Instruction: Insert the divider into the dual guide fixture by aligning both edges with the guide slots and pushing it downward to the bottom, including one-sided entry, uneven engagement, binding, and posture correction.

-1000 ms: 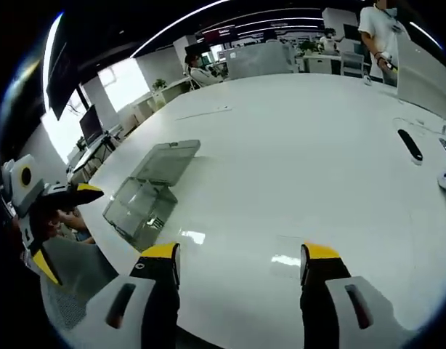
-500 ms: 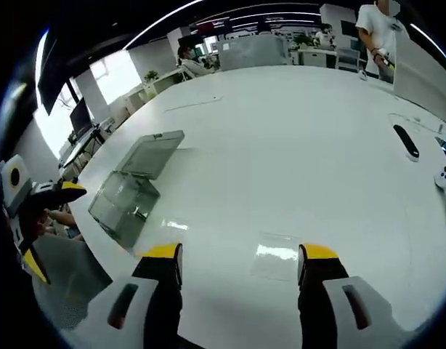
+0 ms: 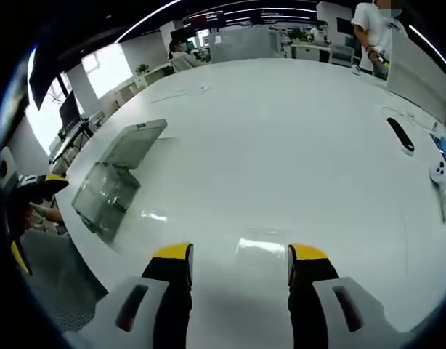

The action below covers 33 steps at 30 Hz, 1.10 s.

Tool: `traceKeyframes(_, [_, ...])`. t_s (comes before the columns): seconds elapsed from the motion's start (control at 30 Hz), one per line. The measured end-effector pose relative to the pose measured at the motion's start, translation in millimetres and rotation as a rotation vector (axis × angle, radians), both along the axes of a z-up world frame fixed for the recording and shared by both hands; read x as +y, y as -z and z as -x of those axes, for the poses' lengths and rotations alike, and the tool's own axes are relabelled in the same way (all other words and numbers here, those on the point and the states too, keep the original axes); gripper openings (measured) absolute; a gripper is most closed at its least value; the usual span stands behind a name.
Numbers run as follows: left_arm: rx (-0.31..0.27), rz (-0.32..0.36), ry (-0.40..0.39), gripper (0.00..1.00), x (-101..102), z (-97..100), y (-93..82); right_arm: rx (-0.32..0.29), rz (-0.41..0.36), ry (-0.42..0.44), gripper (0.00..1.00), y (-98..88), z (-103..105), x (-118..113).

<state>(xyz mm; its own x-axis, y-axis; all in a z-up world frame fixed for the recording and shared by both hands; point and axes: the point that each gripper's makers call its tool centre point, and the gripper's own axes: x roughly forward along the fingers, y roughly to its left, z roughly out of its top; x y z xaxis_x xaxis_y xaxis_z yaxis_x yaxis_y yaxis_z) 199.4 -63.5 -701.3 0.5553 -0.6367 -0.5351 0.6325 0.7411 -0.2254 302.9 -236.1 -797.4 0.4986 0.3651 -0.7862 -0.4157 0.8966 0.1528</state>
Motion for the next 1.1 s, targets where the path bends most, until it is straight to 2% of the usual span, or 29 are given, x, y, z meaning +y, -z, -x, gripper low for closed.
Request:
traceKeyframes(0.2, [0.006,0.006,-0.005,0.94,0,0.1,0.9,0.01,0.02,-0.004,0.48,4.8,-1,-1])
traceKeyframes(0.33, [0.01,0.004,-0.001,0.94,-2,0.2,2.1,0.011,0.069,-0.019,0.47,9.2,0,-4])
traceKeyframes(0.5, [0.01,0.015,-0.006,0.94,-2,-2.1,0.7,0.038,0.084,-0.02,0.45,15.6,2,-5])
traceKeyframes(0.77, [0.014,0.021,-0.016,0.93,1,-4.0,0.6,0.026,0.15,-0.027,0.42,19.5,-1,-6])
traceKeyframes(1.1, [0.013,0.025,-0.024,0.93,2,-4.1,1.0,0.02,0.19,-0.034,0.39,22.1,-2,-7])
